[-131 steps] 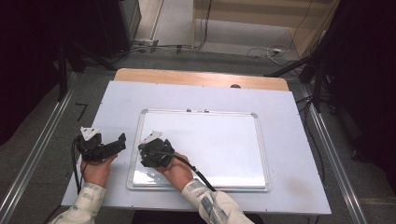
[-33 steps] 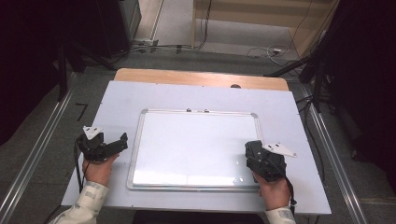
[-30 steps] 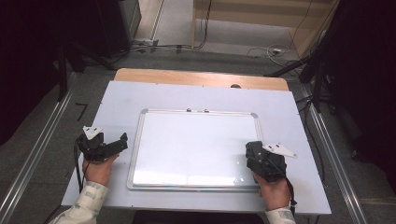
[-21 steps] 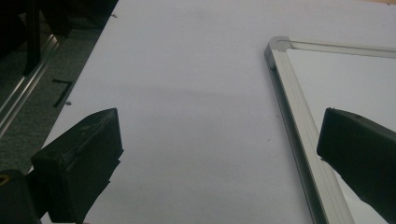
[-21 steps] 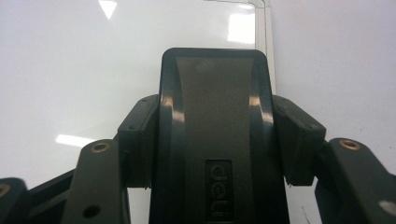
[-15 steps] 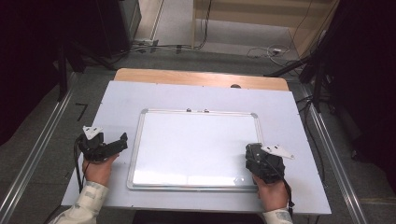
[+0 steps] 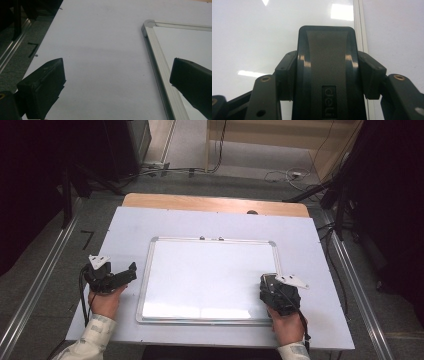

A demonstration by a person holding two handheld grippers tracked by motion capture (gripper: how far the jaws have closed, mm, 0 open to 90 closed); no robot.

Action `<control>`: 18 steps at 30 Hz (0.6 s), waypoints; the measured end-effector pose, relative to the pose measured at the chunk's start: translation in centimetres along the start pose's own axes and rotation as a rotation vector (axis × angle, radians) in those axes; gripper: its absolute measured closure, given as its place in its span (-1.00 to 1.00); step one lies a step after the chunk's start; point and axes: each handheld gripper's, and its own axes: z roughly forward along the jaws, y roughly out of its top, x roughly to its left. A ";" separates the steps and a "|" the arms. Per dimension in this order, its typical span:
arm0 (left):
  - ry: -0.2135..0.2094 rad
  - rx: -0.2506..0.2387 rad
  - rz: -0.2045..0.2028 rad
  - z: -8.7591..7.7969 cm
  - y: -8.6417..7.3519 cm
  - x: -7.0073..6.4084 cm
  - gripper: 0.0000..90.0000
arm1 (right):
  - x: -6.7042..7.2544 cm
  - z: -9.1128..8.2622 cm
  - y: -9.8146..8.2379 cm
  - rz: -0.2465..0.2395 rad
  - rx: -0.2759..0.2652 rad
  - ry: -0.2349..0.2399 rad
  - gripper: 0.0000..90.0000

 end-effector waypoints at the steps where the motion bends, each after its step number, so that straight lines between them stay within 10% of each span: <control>1: 0.000 0.000 0.000 0.0 0.0 0.0 -0.99 | 0.0 0.1 0.0 0.002 0.002 0.001 -0.14; 18: -0.001 -0.002 0.001 0.0 0.0 0.0 -0.99 | -0.1 0.7 -0.3 0.003 0.013 -0.019 -0.14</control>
